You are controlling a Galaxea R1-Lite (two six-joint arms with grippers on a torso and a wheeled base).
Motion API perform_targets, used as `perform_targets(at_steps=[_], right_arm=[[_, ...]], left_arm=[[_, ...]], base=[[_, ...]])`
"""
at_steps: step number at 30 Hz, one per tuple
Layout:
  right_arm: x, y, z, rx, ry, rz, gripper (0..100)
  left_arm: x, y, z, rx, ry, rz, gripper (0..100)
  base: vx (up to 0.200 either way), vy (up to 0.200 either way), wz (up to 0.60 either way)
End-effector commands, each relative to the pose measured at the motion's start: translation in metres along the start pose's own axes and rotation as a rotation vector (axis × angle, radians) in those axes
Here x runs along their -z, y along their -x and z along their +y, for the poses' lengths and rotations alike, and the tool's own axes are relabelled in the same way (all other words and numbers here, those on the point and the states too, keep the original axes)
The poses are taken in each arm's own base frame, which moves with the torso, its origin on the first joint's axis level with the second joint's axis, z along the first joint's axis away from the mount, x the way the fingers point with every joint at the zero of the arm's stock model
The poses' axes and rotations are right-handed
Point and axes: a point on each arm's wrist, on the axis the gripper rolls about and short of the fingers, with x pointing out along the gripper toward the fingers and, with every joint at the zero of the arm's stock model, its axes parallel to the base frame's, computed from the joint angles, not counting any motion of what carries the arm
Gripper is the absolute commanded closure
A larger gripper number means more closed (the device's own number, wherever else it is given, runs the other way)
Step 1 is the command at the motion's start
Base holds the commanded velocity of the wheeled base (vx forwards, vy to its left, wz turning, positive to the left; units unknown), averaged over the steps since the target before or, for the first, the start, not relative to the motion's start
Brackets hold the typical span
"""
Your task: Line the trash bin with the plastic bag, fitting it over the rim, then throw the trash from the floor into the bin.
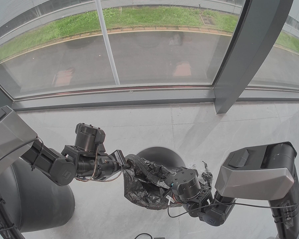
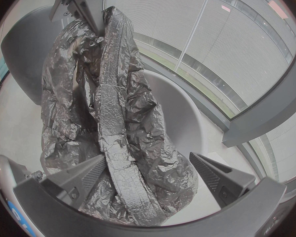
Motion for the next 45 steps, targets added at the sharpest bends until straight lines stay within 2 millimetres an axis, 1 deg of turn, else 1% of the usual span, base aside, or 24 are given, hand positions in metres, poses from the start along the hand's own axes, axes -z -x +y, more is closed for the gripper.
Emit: perform_targets(at_steps=[1, 7, 13, 16, 21, 28, 31, 32, 34, 41, 43, 45], right_arm=[[-0.001, -0.002, 0.001, 0.015, 0.000, -0.001, 0], [-0.009, 0.000, -0.004, 0.070, -0.016, -0.012, 0], [-0.020, 0.005, -0.013, 0.123, -0.041, -0.028, 0], [-0.026, 0.009, -0.020, 0.151, -0.057, -0.042, 0], [-0.032, 0.012, -0.028, 0.174, -0.075, -0.053, 0], [-0.039, 0.014, -0.047, 0.231, -0.113, -0.066, 0], [-0.039, 0.012, -0.050, 0.238, -0.120, -0.065, 0], [-0.041, 0.008, -0.061, 0.269, -0.149, -0.084, 0], [-0.042, 0.006, -0.067, 0.290, -0.169, -0.104, 0], [-0.038, -0.002, -0.079, 0.330, -0.201, -0.098, 0], [-0.038, -0.003, -0.082, 0.335, -0.203, -0.096, 0], [-0.038, -0.007, -0.089, 0.353, -0.214, -0.099, 0]], left_arm=[[0.000, -0.001, 0.000, 0.000, 0.000, 0.002, 100], [0.000, -0.002, 0.001, -0.003, 0.002, 0.002, 100], [0.000, -0.002, 0.001, -0.002, 0.002, 0.003, 100], [0.000, -0.002, 0.001, -0.002, 0.002, 0.003, 100], [0.000, -0.002, 0.002, -0.002, 0.002, 0.005, 100], [0.000, -0.002, 0.000, 0.002, -0.001, 0.001, 100], [-0.001, -0.001, 0.001, 0.001, -0.003, -0.002, 100], [-0.003, -0.002, 0.001, 0.009, -0.014, -0.014, 100], [-0.005, -0.002, 0.000, 0.024, -0.023, -0.030, 100], [-0.007, -0.017, 0.006, 0.027, -0.099, -0.049, 100], [-0.008, -0.019, 0.006, 0.027, -0.102, -0.049, 100], [-0.010, -0.023, 0.005, 0.030, -0.105, -0.052, 100]], base=[[0.000, 0.000, 0.00], [0.000, 0.000, 0.00], [0.000, 0.000, 0.00], [0.000, 0.000, 0.00], [0.000, 0.000, 0.00], [0.000, 0.000, 0.00], [0.000, 0.000, 0.00], [0.000, 0.000, 0.00], [0.000, 0.000, 0.00], [0.000, 0.000, 0.00], [0.000, 0.000, 0.00], [0.000, 0.000, 0.00]])
